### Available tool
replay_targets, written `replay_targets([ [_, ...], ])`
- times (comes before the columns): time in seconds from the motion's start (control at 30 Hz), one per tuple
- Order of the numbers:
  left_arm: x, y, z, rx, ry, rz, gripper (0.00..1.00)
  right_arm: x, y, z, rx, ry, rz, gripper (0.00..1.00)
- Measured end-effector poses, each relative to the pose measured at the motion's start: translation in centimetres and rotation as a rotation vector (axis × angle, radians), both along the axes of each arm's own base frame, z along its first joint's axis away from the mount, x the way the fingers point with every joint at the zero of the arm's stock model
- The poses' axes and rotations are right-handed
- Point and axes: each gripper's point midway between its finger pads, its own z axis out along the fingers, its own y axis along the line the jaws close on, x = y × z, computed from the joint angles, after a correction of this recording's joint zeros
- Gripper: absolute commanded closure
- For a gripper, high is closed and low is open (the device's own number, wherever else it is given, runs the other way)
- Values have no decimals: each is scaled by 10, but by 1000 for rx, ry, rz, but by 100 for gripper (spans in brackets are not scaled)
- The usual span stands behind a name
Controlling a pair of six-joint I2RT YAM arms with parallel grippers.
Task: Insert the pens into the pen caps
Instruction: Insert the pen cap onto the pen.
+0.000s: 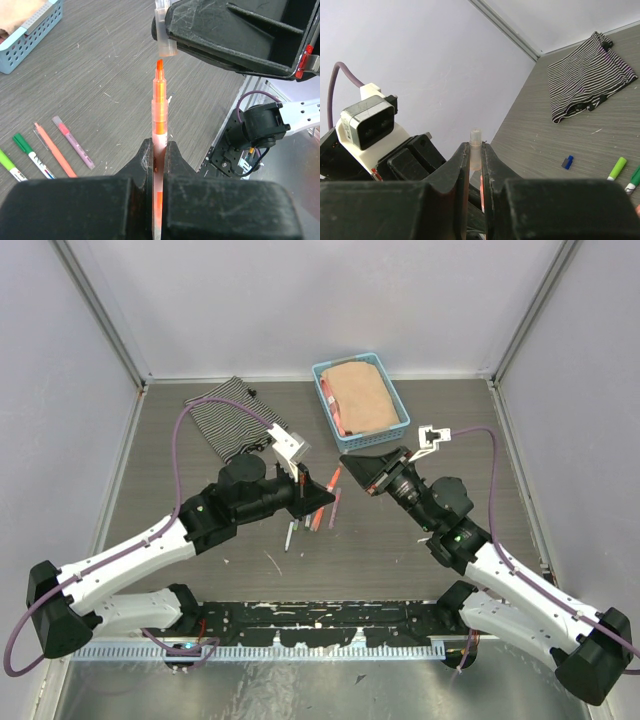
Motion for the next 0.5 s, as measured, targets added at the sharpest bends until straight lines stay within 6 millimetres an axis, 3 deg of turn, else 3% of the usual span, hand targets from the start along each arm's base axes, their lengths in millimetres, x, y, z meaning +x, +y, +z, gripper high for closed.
replay_targets([
  [0.5,0,0,0,0,-1,1,100,1,1,-7,-33,21,-2,100],
])
